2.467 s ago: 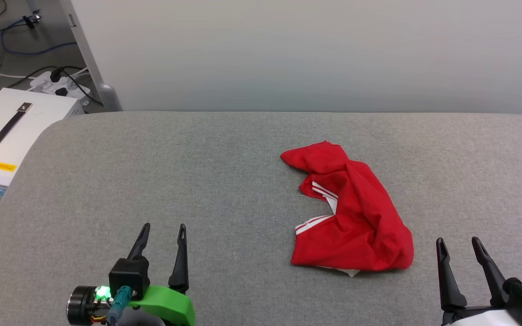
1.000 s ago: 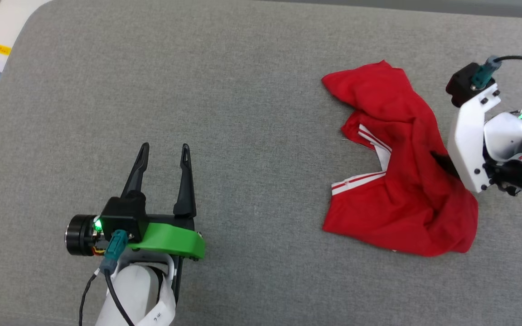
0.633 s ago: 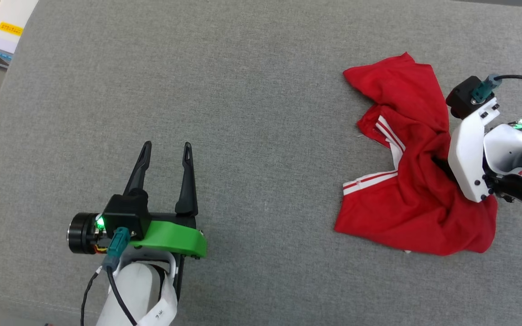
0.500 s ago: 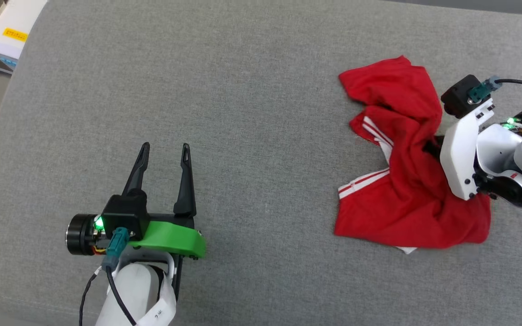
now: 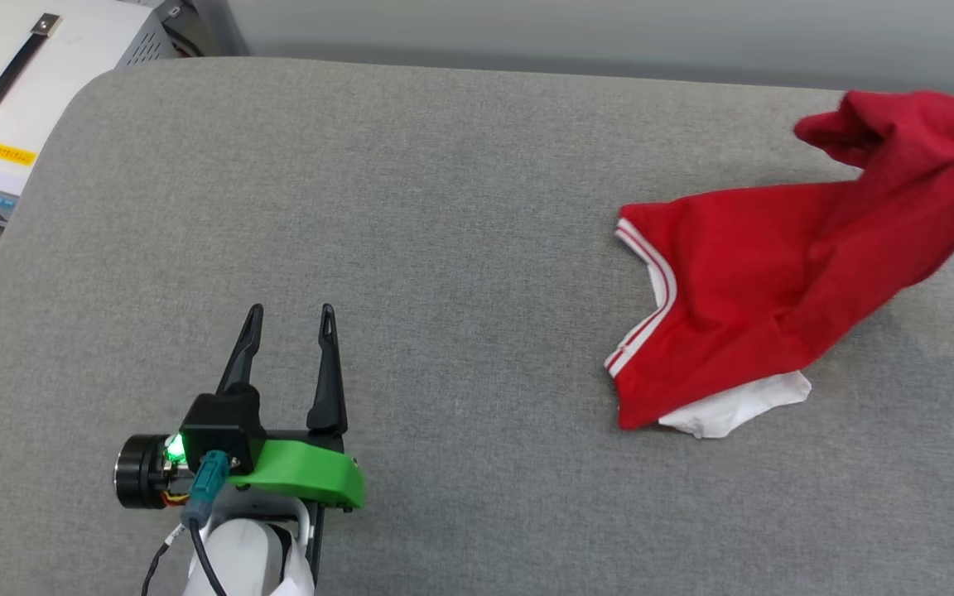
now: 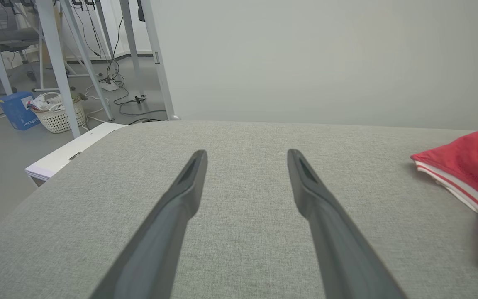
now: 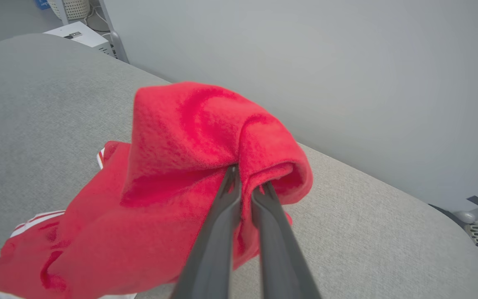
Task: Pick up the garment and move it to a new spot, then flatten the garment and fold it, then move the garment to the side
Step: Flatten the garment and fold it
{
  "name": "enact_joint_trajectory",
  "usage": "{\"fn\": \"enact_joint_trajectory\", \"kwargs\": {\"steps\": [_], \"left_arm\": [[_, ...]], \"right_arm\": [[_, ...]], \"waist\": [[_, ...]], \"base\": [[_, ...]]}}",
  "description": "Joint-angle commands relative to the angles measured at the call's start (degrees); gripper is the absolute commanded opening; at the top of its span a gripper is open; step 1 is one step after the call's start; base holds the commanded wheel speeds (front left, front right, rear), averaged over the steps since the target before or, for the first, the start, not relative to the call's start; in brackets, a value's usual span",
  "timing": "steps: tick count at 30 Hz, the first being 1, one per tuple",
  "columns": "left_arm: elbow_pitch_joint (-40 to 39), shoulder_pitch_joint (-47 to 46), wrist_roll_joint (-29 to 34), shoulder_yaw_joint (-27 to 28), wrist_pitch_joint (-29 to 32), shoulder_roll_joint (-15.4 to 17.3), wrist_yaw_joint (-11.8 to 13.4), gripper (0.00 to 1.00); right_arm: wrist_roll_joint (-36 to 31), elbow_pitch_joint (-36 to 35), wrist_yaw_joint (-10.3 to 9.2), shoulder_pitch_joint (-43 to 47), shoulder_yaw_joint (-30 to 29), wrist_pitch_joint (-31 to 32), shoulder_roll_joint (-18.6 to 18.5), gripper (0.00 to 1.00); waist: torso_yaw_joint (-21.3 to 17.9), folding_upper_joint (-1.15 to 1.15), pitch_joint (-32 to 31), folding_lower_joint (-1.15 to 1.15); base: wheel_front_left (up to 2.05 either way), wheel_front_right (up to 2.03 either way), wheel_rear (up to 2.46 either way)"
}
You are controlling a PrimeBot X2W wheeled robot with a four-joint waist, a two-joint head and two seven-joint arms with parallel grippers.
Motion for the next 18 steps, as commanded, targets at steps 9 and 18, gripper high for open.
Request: {"fn": "enact_joint_trajectory", "kwargs": {"steps": [9, 18], "left_arm": [[-0.42, 1.06, -0.11, -0.71, -0.33, -0.26, 0.32, 1.0], [0.32, 0.9, -0.38, -1.26, -0.33, -0.26, 0.56, 1.0]], "right_arm": [[5.9, 9.12, -0.1, 21.35, -9.33, -5.17, -0.5, 0.0], [8.37, 14.59, -0.1, 33.11, -12.16, -7.04, 7.9, 0.27]], "waist": [[-0.81, -0.01, -0.3, -0.01], [-0.04, -0.01, -0.95, -0.01]], "base": [[0.0, 0.0, 0.0], [0.0, 0.0, 0.0]]}}
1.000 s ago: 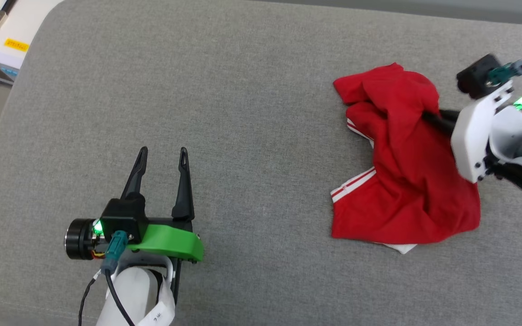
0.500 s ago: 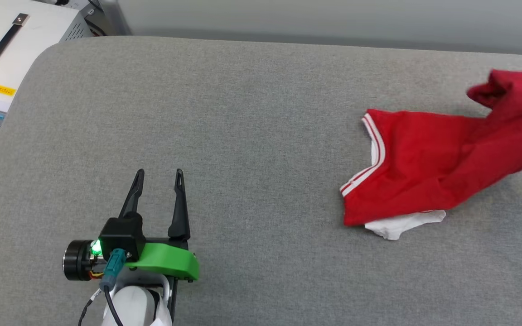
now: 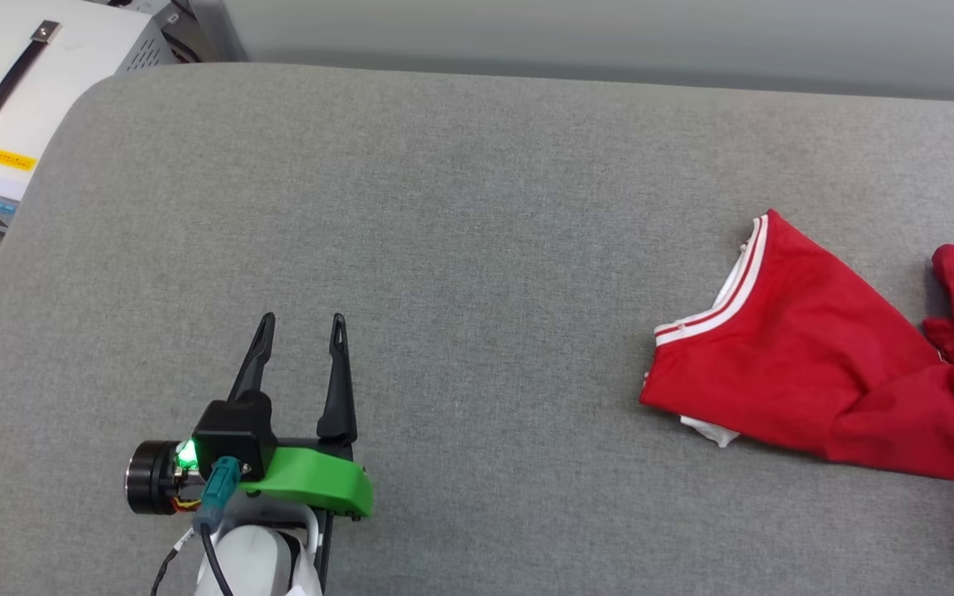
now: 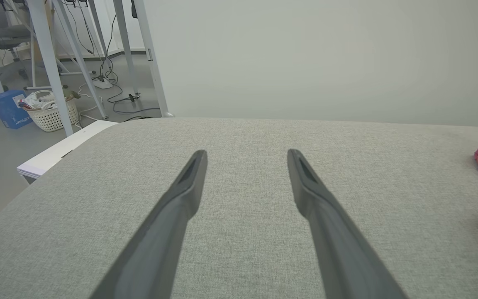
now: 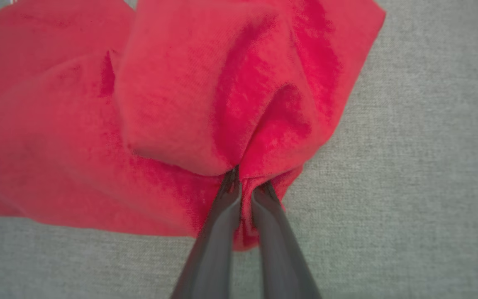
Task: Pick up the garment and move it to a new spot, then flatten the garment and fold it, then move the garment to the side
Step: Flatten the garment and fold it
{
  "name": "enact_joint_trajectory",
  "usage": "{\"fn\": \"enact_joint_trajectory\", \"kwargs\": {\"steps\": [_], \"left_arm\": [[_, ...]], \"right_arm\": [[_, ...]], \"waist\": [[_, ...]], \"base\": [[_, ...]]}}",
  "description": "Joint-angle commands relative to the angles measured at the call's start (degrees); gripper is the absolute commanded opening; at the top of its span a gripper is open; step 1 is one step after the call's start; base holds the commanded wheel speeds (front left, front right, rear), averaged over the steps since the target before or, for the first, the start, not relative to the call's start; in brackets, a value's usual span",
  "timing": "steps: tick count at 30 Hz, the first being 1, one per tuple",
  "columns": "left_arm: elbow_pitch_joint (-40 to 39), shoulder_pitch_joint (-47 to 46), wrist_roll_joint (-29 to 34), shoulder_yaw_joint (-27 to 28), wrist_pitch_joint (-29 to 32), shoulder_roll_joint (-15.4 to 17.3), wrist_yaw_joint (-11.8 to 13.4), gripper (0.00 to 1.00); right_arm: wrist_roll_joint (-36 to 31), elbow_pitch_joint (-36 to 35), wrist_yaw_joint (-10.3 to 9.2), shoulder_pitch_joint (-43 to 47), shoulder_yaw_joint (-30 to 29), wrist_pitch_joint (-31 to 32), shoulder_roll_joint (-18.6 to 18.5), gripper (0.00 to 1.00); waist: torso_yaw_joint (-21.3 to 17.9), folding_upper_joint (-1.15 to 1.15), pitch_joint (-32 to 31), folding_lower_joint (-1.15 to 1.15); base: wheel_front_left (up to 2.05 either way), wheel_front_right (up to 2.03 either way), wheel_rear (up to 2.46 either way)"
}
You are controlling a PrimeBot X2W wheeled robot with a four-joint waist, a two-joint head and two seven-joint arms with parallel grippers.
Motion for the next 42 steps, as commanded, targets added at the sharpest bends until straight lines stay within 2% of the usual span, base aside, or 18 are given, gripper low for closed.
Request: {"fn": "enact_joint_trajectory", "kwargs": {"steps": [1, 2, 5, 8, 14, 16, 20, 24, 26, 29, 33, 37, 42], "left_arm": [[0.22, 0.31, -0.03, 0.04, -0.33, -0.22, 0.21, 1.0], [0.3, 0.45, 0.11, 0.09, -0.33, -0.22, 0.14, 1.0], [0.43, 0.94, 0.35, 0.36, -0.33, -0.22, -0.03, 1.0], [0.23, 1.59, 0.45, 0.58, -0.33, -0.22, -0.04, 1.0], [-0.32, 2.63, 0.76, 0.79, -0.33, -0.22, -0.04, 1.0], [-0.55, 2.74, 0.86, 0.83, -0.33, -0.22, -0.07, 1.0], [-1.22, 2.12, 0.86, 0.7, -0.33, -0.22, -0.02, 1.0], [-1.58, 0.62, 0.89, 0.06, -0.33, -0.22, -0.25, 1.0], [-1.68, -0.28, 0.81, -0.2, -0.33, -0.22, -0.29, 1.0], [-1.92, -1.71, 0.44, -0.61, -0.33, -0.22, -0.03, 1.0], [-2.59, -3.34, -0.32, -1.44, -0.33, -0.22, 0.58, 1.0], [-3.01, -4.96, -1.05, -2.48, -0.33, -0.22, 1.12, 1.0], [-3.43, -6.96, -1.89, -3.62, -0.33, -0.22, 1.9, 1.0]], "right_arm": [[-0.65, 0.45, -0.03, 1.12, -0.49, -1.64, 1.64, 0.56], [-1.4, 0.49, -0.03, 1.08, -1.27, -3.1, 1.8, 1.0], [-4.75, 0.01, -0.03, 0.76, -4.88, -7.46, 1.98, 1.0], [-8.47, -2.08, -0.03, 0.84, -9.81, -9.05, 2.0, 1.0], [-18.82, -11.37, -0.03, 2.28, -22.66, -9.61, 3.62, 1.0], [-22.08, -16.1, -0.03, 2.55, -26.07, -8.6, 4.26, 1.0], [-27.18, -25.94, -0.03, 0.32, -29.46, 0.2, 4.26, 1.0], [-27.27, -32.84, -0.03, -5.08, -26.97, 14.55, 3.22, 1.0], [-26.44, -34.7, -0.03, -7.73, -23.35, 23.18, 1.05, 1.0], [-23.63, -34.52, -0.03, -12.12, -18.72, 35.56, -1.13, 1.0], [-21.45, -31.82, -0.03, -18.66, -13.71, 47.77, -2.15, 1.0], [-21.48, -27.3, -0.03, -24.85, -9.18, 54.78, -1.47, 1.0], [-22.94, -19.64, -0.03, -29.84, -5.37, 56.28, 0.23, 1.0]], "waist": [[-0.06, 0.0, -0.84, 0.0], [-0.08, 0.0, -1.21, 0.0], [-0.15, 0.0, -2.6, 0.0], [-0.25, 0.0, -3.74, 0.0], [-0.41, 0.0, -4.66, 0.0], [-0.41, 0.0, -4.46, 0.0], [-0.1, 0.0, -2.9, 0.0], [0.96, 0.0, -0.73, 0.0], [1.67, 0.0, 0.45, 0.0], [2.75, 0.0, 2.29, 0.0], [4.14, 0.0, 5.16, 0.0], [5.42, 0.0, 8.27, 0.0], [6.77, 0.0, 11.72, 0.0]], "base": [[0.0, 0.0, 0.0], [0.0, 0.0, 0.0], [0.0, 0.0, 0.0], [0.0, 0.0, 0.0], [0.0, 0.0, 0.0], [0.0, 0.0, 0.0], [0.0, 0.0, 0.0], [0.0, 0.0, 0.0], [0.0, 0.0, 0.0], [0.0, 0.0, 0.0], [0.0, 0.0, 0.0], [0.0, 0.0, 0.0], [0.0, 0.0, 0.0]]}}
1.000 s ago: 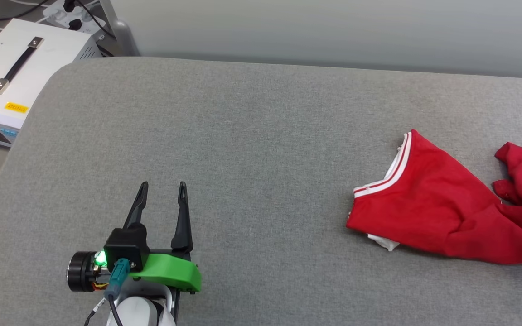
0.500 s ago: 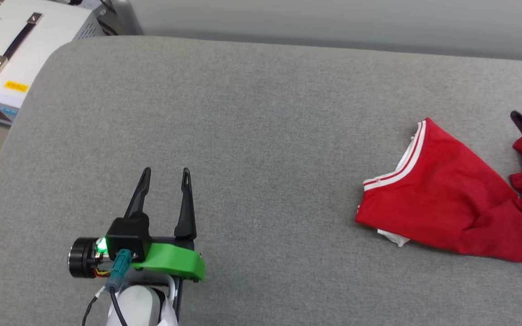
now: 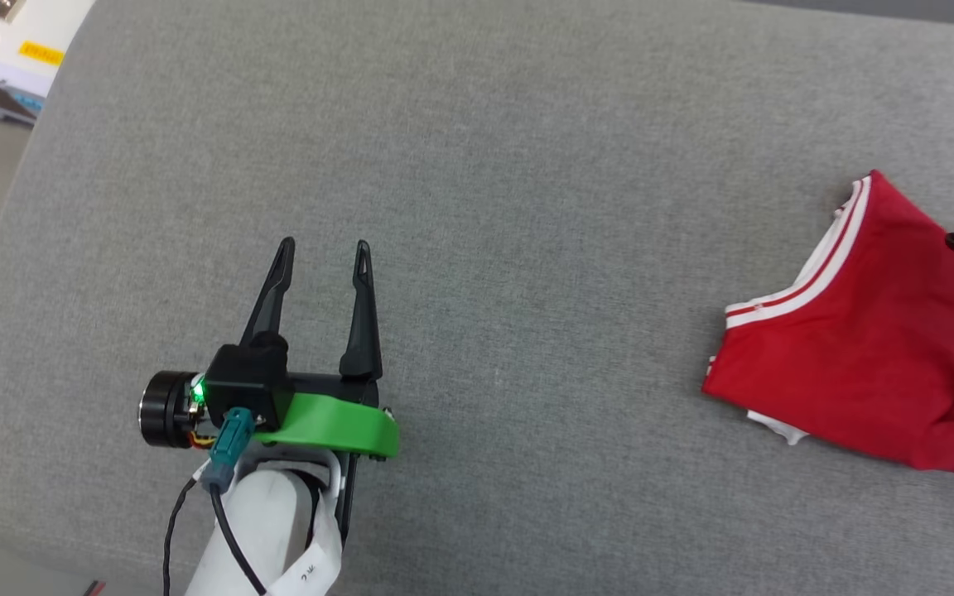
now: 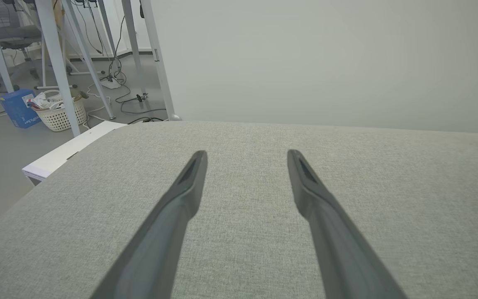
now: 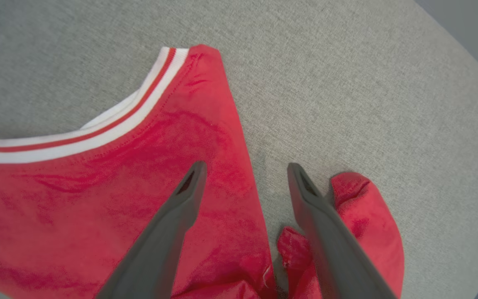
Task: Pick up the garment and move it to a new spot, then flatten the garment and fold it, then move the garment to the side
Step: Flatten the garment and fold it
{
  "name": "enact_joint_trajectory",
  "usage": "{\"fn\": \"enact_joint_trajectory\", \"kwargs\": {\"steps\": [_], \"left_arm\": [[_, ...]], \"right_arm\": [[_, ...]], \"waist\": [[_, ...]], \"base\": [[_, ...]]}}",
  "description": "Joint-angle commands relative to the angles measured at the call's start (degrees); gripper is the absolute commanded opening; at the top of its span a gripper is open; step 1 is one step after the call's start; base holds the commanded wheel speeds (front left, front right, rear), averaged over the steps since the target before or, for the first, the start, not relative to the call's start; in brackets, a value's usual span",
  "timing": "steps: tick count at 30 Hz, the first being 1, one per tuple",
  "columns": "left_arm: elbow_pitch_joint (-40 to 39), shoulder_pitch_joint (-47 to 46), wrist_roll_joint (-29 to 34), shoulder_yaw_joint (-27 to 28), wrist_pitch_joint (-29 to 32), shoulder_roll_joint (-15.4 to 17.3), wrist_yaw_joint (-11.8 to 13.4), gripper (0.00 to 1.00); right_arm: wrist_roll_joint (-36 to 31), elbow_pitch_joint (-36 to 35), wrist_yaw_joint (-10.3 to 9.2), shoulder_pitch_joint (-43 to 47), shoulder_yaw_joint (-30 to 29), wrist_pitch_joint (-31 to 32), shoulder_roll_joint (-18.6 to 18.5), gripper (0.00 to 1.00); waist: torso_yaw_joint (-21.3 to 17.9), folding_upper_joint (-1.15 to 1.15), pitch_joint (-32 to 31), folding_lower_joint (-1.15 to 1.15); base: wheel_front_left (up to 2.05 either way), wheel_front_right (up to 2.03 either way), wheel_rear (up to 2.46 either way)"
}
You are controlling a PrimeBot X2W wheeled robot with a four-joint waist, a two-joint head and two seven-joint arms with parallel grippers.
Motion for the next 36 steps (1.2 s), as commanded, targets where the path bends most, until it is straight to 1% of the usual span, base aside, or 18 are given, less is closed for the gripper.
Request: {"fn": "enact_joint_trajectory", "kwargs": {"steps": [1, 6, 11, 12, 13, 18, 21, 24, 28, 32, 34, 36], "left_arm": [[-0.25, -1.32, -0.59, -0.24, -0.33, -0.18, 0.45, 1.0], [-0.15, -2.17, -1.04, -0.93, -0.33, -0.18, 1.15, 1.0], [0.36, -1.98, -0.79, -0.41, -0.33, -0.18, 1.44, 1.0], [0.49, -1.86, -0.66, -0.16, -0.33, -0.18, 1.46, 1.0], [0.57, -1.79, -0.59, -0.03, -0.33, -0.18, 1.41, 1.0], [0.99, -1.04, 0.01, 0.8, -0.33, -0.18, 0.99, 1.0], [0.99, -0.4, 0.23, 1.34, -0.33, -0.18, 0.81, 1.0], [0.87, 0.32, 0.36, 1.77, -0.33, -0.18, 0.72, 1.0], [0.63, 0.89, 0.28, 1.71, -0.33, -0.18, 0.73, 1.0], [0.32, 0.82, -0.24, 1.17, -0.33, -0.18, 0.83, 1.0], [0.27, 0.64, -0.47, 0.93, -0.33, -0.18, 0.91, 1.0], [0.28, 0.35, -0.72, 0.66, -0.33, -0.18, 1.0, 1.0]], "right_arm": [[-0.76, 2.03, -0.09, -1.07, 0.84, -0.7, 0.72, 1.0], [-0.56, 8.93, -0.09, 0.24, 5.04, -2.76, 2.28, 1.0], [2.93, 11.52, -0.09, 2.28, 6.92, -6.5, 3.5, 1.0], [3.8, 11.6, -0.09, 2.25, 6.57, -8.61, 3.81, 0.43], [4.55, 11.47, -0.09, 2.21, 6.33, -10.28, 3.99, 0.0], [5.65, 8.3, -0.09, 1.0, 4.51, -22.0, 1.69, 0.0], [5.75, 6.69, -0.09, 0.62, 2.74, -26.81, -1.42, 0.0], [5.96, 5.65, -0.09, 0.75, 0.61, -29.84, -4.78, 0.0], [5.84, 6.26, -0.09, 1.66, -2.63, -31.08, -8.72, 0.0], [3.89, 9.77, -0.09, 2.3, -6.18, -31.21, -11.67, 0.0], [2.2, 11.21, -0.09, 2.31, -7.03, -30.8, -11.91, 0.0], [0.58, 11.91, -0.09, 1.77, -7.27, -29.74, -11.02, 0.0]], "waist": [[2.16, 0.0, 3.41, 0.0], [2.7, 0.0, 4.58, 0.0], [1.84, 0.0, 3.88, 0.0], [1.43, 0.0, 3.53, 0.0], [1.16, 0.0, 3.21, 0.0], [-0.54, 0.0, 0.77, 0.0], [-1.36, 0.0, -0.42, 0.0], [-2.1, 0.0, -1.25, 0.0], [-2.43, 0.0, -1.39, 0.0], [-1.88, 0.0, -0.41, 0.0], [-1.43, 0.0, 0.27, 0.0], [-0.98, 0.0, 1.03, 0.0]], "base": [[0.0, 0.0, 0.0], [0.0, 0.0, 0.0], [0.0, 0.0, 0.0], [0.0, 0.0, 0.0], [0.0, 0.0, 0.0], [0.0, 0.0, 0.0], [0.0, 0.0, 0.0], [0.0, 0.0, 0.0], [0.0, 0.0, 0.0], [0.0, 0.0, 0.0], [0.0, 0.0, 0.0], [0.0, 0.0, 0.0]]}}
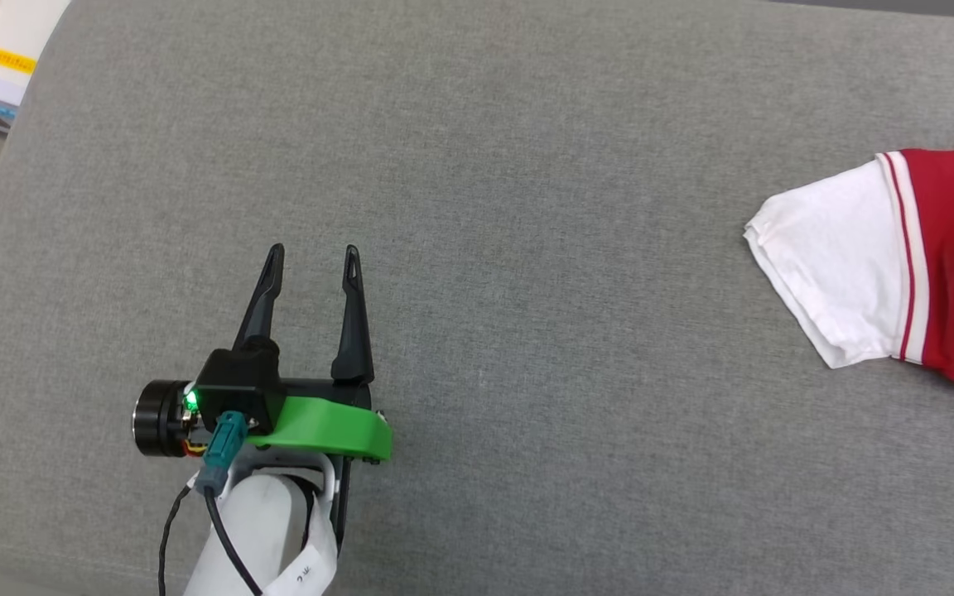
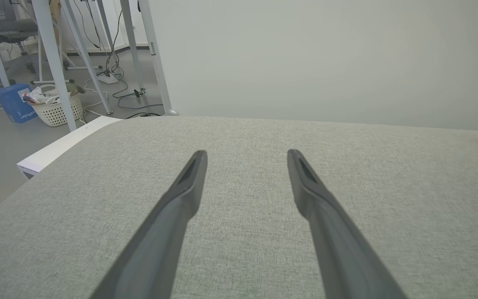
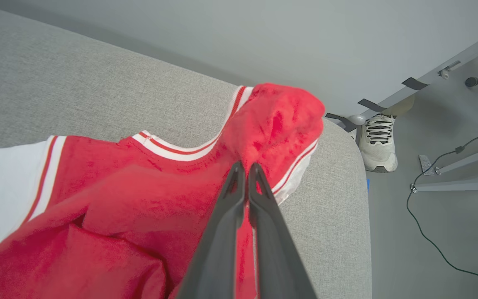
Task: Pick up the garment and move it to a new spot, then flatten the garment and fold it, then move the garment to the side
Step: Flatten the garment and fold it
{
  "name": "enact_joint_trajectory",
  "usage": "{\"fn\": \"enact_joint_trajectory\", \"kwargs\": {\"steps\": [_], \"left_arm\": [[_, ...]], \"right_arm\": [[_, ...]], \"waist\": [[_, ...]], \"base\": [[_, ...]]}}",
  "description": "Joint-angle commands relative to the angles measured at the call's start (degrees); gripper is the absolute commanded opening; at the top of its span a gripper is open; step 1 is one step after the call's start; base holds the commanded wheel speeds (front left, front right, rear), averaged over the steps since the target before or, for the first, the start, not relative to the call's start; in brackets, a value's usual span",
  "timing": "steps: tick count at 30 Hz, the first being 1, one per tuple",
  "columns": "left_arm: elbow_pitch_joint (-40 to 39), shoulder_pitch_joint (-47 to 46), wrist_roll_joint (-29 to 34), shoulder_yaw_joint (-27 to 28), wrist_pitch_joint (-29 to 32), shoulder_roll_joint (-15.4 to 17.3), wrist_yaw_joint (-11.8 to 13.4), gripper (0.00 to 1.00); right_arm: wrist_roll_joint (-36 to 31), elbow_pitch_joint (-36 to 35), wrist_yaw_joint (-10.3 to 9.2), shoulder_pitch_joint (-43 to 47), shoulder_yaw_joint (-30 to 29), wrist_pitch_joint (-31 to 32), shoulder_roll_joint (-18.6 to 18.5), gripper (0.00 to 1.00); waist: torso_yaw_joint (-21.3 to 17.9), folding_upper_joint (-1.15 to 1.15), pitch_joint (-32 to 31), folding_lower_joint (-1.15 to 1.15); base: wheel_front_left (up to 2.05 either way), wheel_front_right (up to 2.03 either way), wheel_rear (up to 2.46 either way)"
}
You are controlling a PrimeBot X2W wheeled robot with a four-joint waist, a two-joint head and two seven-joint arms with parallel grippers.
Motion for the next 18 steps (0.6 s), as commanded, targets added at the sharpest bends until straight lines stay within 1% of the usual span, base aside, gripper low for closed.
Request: {"fn": "enact_joint_trajectory", "kwargs": {"steps": [1, 3, 7, 11, 14, 17, 18], "left_arm": [[-0.05, -0.2, -0.5, -0.16, -0.33, -0.15, 0.16, 1.0], [-0.04, -0.71, -0.78, -0.61, -0.33, -0.15, 0.26, 1.0], [0.08, -1.89, -1.34, -1.59, -0.33, -0.15, 0.57, 1.0], [0.08, -2.57, -1.79, -2.53, -0.33, -0.15, 0.96, 1.0], [0.2, -2.56, -1.84, -2.72, -0.33, -0.15, 1.27, 1.0], [0.51, -2.28, -1.53, -2.19, -0.33, -0.15, 1.32, 1.0], [0.56, -2.14, -1.34, -1.92, -0.33, -0.15, 1.32, 1.0]], "right_arm": [[-0.92, 0.23, -0.04, -0.27, 0.03, 0.71, 1.57, 0.0], [-3.17, 1.21, -0.04, -1.85, 0.04, 1.73, 3.38, 0.0], [-7.57, 5.69, -0.04, -5.63, 1.16, 3.44, 9.34, 0.0], [-9.99, 11.31, -0.04, -8.06, 2.07, 2.07, 14.67, 0.0], [-10.01, 14.87, -0.04, -7.81, 3.38, 1.82, 17.31, 0.0], [-9.57, 17.7, -0.04, -7.61, 3.94, -0.82, 18.15, 0.0], [-9.55, 18.3, -0.04, -7.66, 3.77, -2.42, 18.25, 0.24]], "waist": [[0.94, 0.0, 1.21, 0.0], [1.59, 0.0, 2.08, 0.0], [3.05, 0.0, 3.79, 0.0], [4.44, 0.0, 4.77, 0.0], [4.93, 0.0, 4.71, 0.0], [4.76, 0.0, 3.94, 0.0], [4.54, 0.0, 3.57, 0.0]], "base": [[0.0, 0.0, 0.0], [0.0, 0.0, 0.0], [0.0, 0.0, 0.0], [0.0, 0.0, 0.0], [0.0, 0.0, 0.0], [0.0, 0.0, 0.0], [0.0, 0.0, 0.0]]}}
